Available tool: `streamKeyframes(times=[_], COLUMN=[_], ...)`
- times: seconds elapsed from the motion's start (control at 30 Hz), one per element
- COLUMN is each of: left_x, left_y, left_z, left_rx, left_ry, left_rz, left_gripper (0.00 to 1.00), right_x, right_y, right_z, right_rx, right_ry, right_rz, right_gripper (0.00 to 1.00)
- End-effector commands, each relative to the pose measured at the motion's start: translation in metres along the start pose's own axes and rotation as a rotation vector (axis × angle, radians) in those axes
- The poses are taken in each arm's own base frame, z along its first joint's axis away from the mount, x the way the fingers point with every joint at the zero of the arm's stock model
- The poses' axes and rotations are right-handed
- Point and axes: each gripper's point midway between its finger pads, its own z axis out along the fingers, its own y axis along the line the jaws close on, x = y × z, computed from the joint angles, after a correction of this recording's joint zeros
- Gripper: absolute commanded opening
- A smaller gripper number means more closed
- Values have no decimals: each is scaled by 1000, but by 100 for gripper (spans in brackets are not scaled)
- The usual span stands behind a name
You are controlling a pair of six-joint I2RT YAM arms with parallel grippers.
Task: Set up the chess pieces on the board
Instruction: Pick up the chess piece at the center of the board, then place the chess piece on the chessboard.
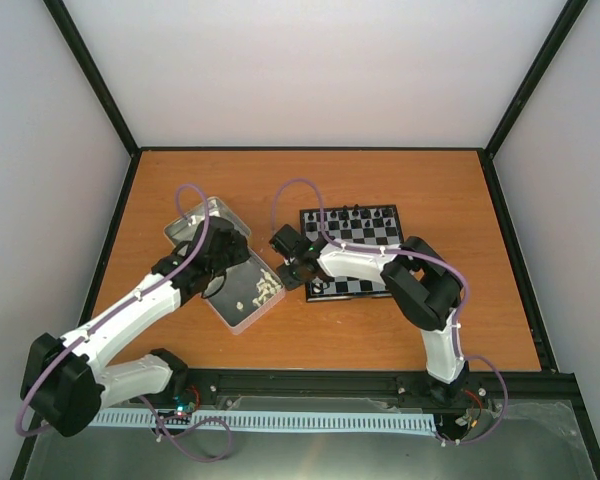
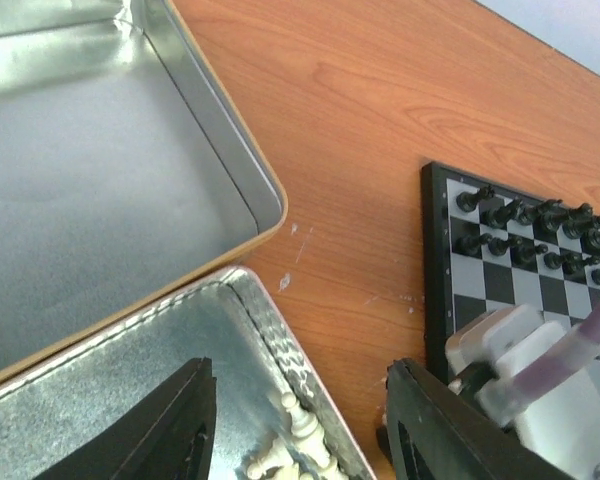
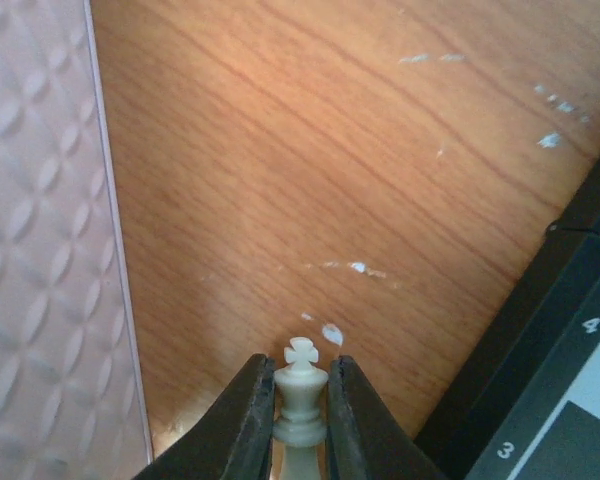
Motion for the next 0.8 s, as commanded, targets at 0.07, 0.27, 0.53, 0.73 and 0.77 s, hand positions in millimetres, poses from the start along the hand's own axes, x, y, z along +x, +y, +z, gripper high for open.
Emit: streamKeyframes(times=[0.07,0.27,0.53,0.73,0.77], left_x=[8,22,33,29,29], left_y=[0,-45,-98,-120,-121], left_z=[-5,-19,-58,-95,-99], left_rx=[70,384,767,988,1007], left_ry=[-2,18,26,-16,-26], left_rz=[-15,96,206,207,208], left_gripper=[53,72,91,85,85], right_x=[-52,-86,-95,-92,-92], right_y=[4,11,12,20,21], right_z=[-48,-124,-208,-238,-241], right_rx=[-18,-160,-451,-593,-605], right_ry=[-250,-491,-661,-688,-688], right_rz=[137,273,515,598,600], right_gripper=[14,14,15,15,15])
